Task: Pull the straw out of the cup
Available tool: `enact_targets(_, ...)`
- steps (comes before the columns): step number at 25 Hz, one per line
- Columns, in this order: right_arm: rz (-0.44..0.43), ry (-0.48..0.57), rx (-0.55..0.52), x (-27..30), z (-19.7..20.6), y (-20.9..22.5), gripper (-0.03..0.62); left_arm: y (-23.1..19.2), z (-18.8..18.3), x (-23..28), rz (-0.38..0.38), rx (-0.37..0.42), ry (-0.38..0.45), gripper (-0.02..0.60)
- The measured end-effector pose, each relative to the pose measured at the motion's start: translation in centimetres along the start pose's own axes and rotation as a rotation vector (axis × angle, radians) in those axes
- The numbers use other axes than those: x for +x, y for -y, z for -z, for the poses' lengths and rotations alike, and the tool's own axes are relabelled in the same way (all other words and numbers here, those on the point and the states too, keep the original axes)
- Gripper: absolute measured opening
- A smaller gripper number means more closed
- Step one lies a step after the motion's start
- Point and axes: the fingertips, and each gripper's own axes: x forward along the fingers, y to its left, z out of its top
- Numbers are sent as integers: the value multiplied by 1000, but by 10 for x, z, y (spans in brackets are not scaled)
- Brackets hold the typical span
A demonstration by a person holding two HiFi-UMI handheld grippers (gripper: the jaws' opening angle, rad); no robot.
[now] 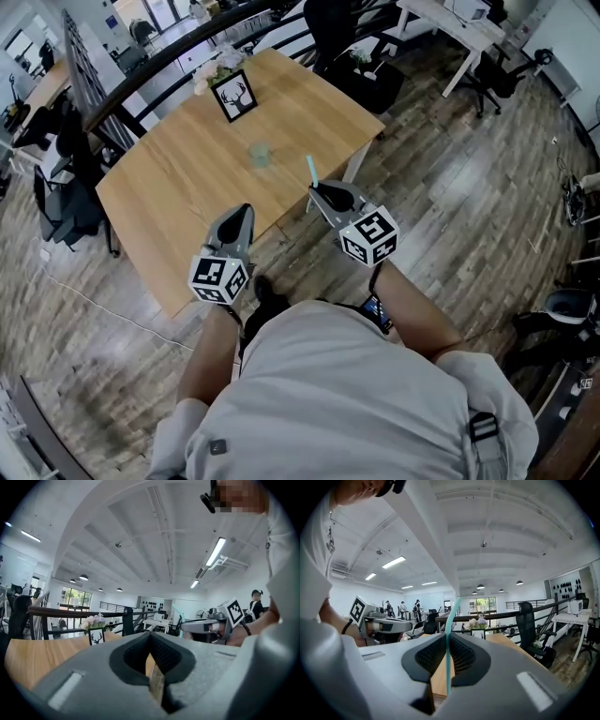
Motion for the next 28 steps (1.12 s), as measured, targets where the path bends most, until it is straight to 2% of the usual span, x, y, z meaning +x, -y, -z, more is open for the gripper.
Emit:
enact_targets(8, -52, -7, -1, -47, 16, -19, 34, 48, 4, -30, -30, 1, 22, 5)
enact_targets(11, -57, -11, 0, -55, 20, -26, 34, 57, 6, -39, -29, 28, 17, 5)
enact_targets(28, -93, 5, 58, -62, 10, -53, 34, 62, 8, -57, -8, 23, 24, 3)
